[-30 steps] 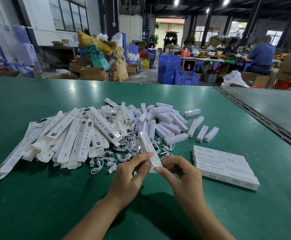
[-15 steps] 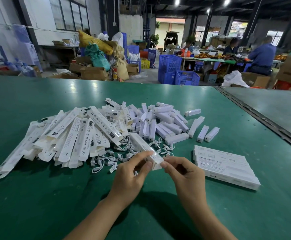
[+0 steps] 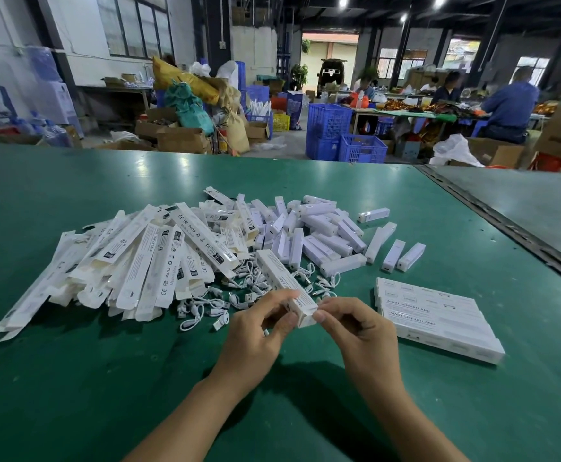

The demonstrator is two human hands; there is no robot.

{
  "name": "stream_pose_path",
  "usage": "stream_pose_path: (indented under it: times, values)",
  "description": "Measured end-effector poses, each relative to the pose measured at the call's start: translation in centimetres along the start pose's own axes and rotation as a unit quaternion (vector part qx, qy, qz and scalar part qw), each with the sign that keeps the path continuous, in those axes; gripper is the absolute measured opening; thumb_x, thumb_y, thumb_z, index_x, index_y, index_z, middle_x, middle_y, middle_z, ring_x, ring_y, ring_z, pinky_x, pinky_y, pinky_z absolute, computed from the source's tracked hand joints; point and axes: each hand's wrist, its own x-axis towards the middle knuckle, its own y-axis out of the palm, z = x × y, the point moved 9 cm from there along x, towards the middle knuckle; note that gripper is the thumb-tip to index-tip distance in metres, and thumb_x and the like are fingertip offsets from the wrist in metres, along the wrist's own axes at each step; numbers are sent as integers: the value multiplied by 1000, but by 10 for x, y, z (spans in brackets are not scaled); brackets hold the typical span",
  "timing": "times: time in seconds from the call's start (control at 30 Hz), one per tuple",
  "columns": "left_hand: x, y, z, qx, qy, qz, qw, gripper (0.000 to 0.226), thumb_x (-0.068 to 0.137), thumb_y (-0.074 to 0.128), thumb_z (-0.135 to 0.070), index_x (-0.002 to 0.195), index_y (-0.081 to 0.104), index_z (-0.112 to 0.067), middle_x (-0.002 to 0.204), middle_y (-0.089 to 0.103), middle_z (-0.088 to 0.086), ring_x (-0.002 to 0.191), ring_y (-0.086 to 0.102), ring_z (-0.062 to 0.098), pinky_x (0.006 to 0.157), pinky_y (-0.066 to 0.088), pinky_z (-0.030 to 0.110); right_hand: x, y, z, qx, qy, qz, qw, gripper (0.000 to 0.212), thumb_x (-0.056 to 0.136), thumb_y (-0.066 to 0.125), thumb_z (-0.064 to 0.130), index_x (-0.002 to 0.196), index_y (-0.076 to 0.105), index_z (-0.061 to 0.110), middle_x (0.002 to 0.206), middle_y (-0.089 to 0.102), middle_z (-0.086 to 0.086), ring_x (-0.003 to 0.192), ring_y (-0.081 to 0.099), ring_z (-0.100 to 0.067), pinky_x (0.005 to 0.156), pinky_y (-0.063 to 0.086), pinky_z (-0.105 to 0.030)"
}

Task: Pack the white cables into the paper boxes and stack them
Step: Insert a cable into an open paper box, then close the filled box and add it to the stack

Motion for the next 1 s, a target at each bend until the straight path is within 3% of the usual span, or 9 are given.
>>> stream_pose_path:
  times: [0.17, 0.3, 0.43, 0.5, 0.57, 0.7, 0.83, 1.0]
  values:
    - [-1, 1, -5, -9, 4, 20, 1000, 36, 85, 60, -62, 118, 61, -49, 102, 74, -16, 96, 70, 10, 83, 55, 26, -1, 2, -3, 11, 19, -8, 1000, 19, 68, 77, 27, 86, 70, 24, 77, 72, 2, 67, 64, -4, 66, 52, -17]
    - [0, 3, -9, -26, 0, 20, 999, 42, 74, 70, -66, 112, 63, -51, 99, 75, -13, 93, 71, 11, 81, 54, 21, -6, 5, -4, 2, 29, -15, 999, 24, 68, 77, 31, 87, 69, 20, 73, 68, -1, 66, 63, -13, 64, 55, -29]
    - [0, 1, -11, -16, 6, 15, 1000, 41, 78, 64, -68, 113, 60, -48, 90, 72, -17, 85, 68, 6, 74, 50, 16, -8, 10, -11, 35, 77, -15, 996, 39, 62, 79, 41, 89, 64, 18, 72, 66, -8, 63, 69, -24, 66, 58, -41]
    - [-1, 2, -10, -26, 5, 14, 1000, 43, 79, 60, -72, 114, 61, -47, 90, 72, -9, 85, 68, 12, 75, 53, 25, -9, 13, -16, 45, 103, -3, 994, 51, 60, 78, 50, 93, 62, 15, 71, 67, -10, 59, 69, -26, 63, 58, -41]
    - [-1, 4, -10, -41, 1, 15, 999, 42, 81, 58, -71, 114, 62, -46, 92, 71, -5, 85, 67, 16, 78, 54, 32, -12, 21, -23, 74, 147, 25, 986, 58, 64, 71, 57, 99, 59, 13, 70, 67, -8, 59, 68, -26, 60, 56, -36]
    - [-2, 7, -12, -44, 4, 27, 999, 43, 85, 52, -71, 114, 63, -42, 93, 70, -7, 82, 66, 8, 74, 49, 16, -24, 45, -42, 189, 302, 104, 929, 65, 75, 58, 64, 106, 61, 7, 78, 63, -11, 61, 64, -24, 55, 49, -28]
    - [-3, 9, -16, 7, 16, 59, 998, 46, 87, 40, -78, 118, 58, -49, 106, 67, -26, 92, 66, 1, 80, 45, 10, -29, 53, -45, 232, 354, 151, 893, 53, 77, 67, 52, 103, 61, 6, 82, 63, -11, 60, 64, -25, 51, 48, -25]
    - [-2, 11, -14, 3, 16, 66, 998, 58, 82, 43, -81, 131, 54, -52, 102, 60, -30, 90, 60, -5, 78, 45, 10, -29, 57, -40, 314, 360, 107, 872, 42, 80, 64, 31, 109, 60, 1, 76, 63, -14, 58, 63, -22, 54, 52, -28]
